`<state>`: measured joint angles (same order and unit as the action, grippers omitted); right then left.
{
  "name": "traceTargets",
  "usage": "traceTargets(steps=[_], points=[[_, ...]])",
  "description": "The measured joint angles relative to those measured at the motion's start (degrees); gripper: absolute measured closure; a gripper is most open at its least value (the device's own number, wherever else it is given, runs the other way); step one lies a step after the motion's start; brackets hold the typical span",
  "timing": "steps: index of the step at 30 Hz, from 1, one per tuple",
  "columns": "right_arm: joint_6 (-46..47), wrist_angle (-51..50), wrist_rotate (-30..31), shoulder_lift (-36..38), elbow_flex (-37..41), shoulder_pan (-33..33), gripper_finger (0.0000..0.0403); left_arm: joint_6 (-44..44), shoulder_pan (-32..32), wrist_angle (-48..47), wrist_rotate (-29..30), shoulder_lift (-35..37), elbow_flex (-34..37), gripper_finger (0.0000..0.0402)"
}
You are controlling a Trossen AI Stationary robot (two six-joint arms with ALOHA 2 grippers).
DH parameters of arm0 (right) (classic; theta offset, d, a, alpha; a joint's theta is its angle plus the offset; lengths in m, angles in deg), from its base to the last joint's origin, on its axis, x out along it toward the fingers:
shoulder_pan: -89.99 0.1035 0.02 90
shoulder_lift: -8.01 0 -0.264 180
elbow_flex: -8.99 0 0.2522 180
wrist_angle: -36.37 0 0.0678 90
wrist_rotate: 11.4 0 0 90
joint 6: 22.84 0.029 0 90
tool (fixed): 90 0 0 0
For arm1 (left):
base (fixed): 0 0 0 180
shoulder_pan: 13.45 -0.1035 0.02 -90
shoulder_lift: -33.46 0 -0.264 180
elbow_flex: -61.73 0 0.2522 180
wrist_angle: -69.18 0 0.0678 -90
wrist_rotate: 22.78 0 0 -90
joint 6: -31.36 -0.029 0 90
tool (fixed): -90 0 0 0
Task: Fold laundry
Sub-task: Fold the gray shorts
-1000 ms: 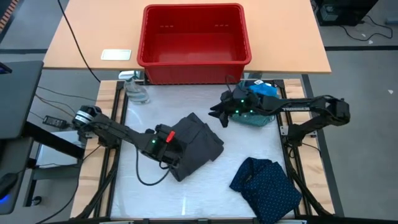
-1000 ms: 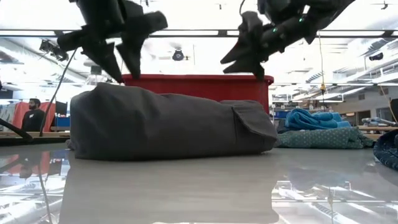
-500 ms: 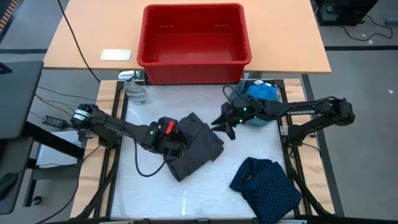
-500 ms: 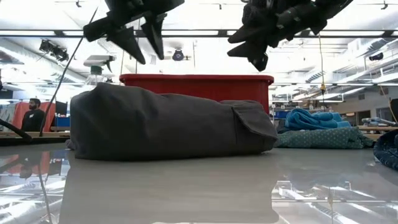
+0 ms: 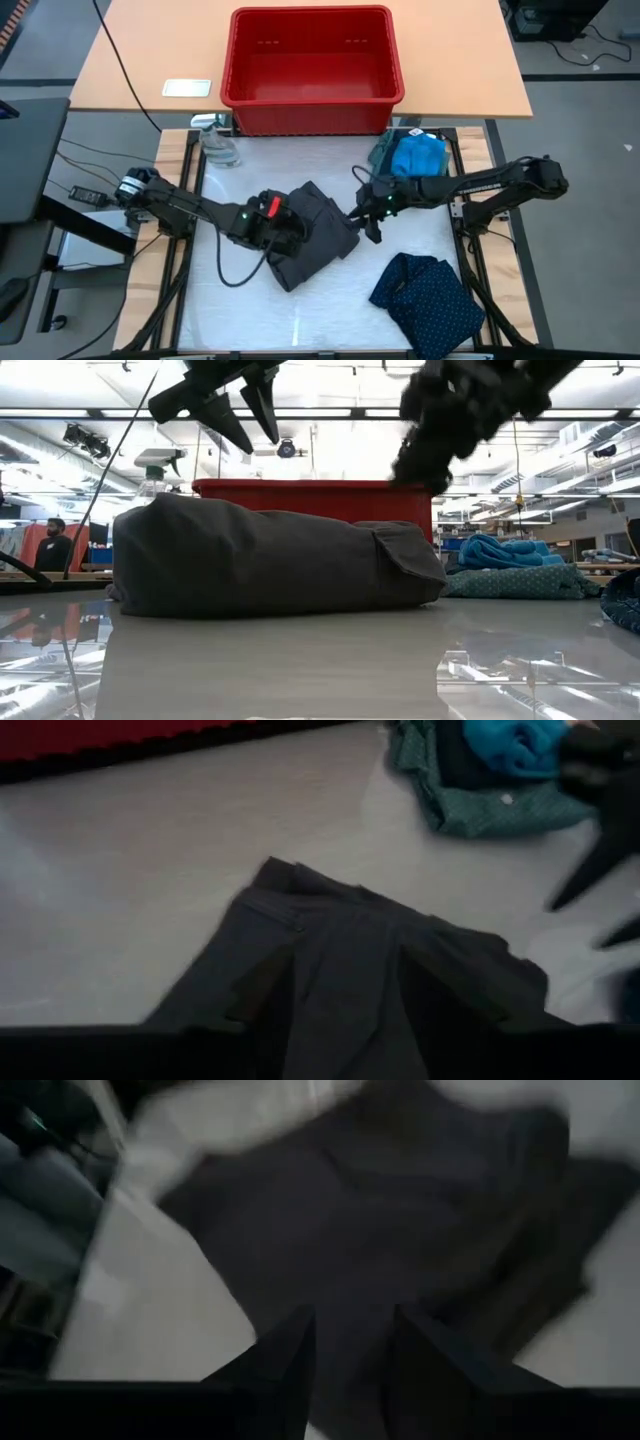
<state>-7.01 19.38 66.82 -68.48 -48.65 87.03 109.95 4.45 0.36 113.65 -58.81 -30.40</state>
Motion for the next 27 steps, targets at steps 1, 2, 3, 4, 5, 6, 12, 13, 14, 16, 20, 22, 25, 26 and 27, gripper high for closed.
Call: traceTargets(steps=[1, 2, 3, 4, 5, 6, 12, 13, 14, 16, 20, 22, 25, 26, 27], points=[[0.28, 0.24, -0.14, -0.41, 1.14, 0.0, 0.0261, 0.06, 0.47, 0.69, -0.02, -0.56, 0.0, 0.0223], [0.46, 0.24, -0.36, -1.23, 2.37, 0.12, 0.0264, 0.04, 1.05, 1.83, -0.04, -1.23, 0.0, 0.0224], [0.46, 0.54, -0.72, -2.18, 3.21, 0.26, 0.0267, 0.06, 1.65, 3.02, -0.02, -2.06, 0.0, 0.0225], [0.44, 0.94, -1.19, -3.14, 3.78, 0.42, 0.027, 0.25, 2.34, 3.71, -0.08, -2.84, 0.0, 0.0225], [0.24, 1.13, -1.36, -4.25, 4.27, 0.75, 0.0273, 0.74, 2.93, 3.97, -0.19, -3.82, 0.01, 0.0225], [0.09, 1.25, -1.48, -5.2, 4.45, 1.09, 0.0276, 1.42, 3.4, 4.56, -0.27, -4.83, 0.02, 0.0225], [1.43, 6.13, -1.37, -12.48, 4.46, 2.35, 0.0289, 2.08, 4.04, 7.25, -5.14, -10.21, 0.02, 0.0225], [2.15, 7.09, -1.37, -13.46, 4.46, 2.39, 0.0291, 1.77, 3.82, 7.52, -6.47, -11.08, 0.02, 0.0225], [3.09, 8.07, -1.35, -14.26, 4.44, 2.4, 0.0292, 1.77, 3.69, 7.65, -7.81, -12.0, 0.02, 0.0225], [5.8, 9.21, -1.17, -15.62, 4.4, 1.92, 0.0295, 1.65, 3.44, 7.4, -10.86, -13.47, 0.04, 0.0225], [9.92, 7.26, -2.16, -16.64, 4.3, 1.3, 0.0301, 1.6, 3.16, 6.18, -14.89, -14.94, 0.09, 0.0225], [10.01, 6.33, -4.44, -16.65, 4.3, 1.67, 0.0303, 1.6, 3.2, 5.45, -15.06, -14.71, 0.05, 0.0225], [11.35, 7.85, -12.11, -17.18, 4.36, 2.25, 0.0304, 1.86, 3.55, 0.68, -15.2, -13.26, 0.11, 0.0225], [11.64, 7.98, -14.69, -17.42, 4.01, 2.25, 0.0304, 2.19, 3.56, -0.28, -14.98, -12.64, 0.1, 0.0225], [11.62, 7.78, -16.49, -17.61, 3.28, 2.3, 0.0304, 2.68, 3.57, -1.61, -14.58, -11.98, 0.04, 0.0225]])
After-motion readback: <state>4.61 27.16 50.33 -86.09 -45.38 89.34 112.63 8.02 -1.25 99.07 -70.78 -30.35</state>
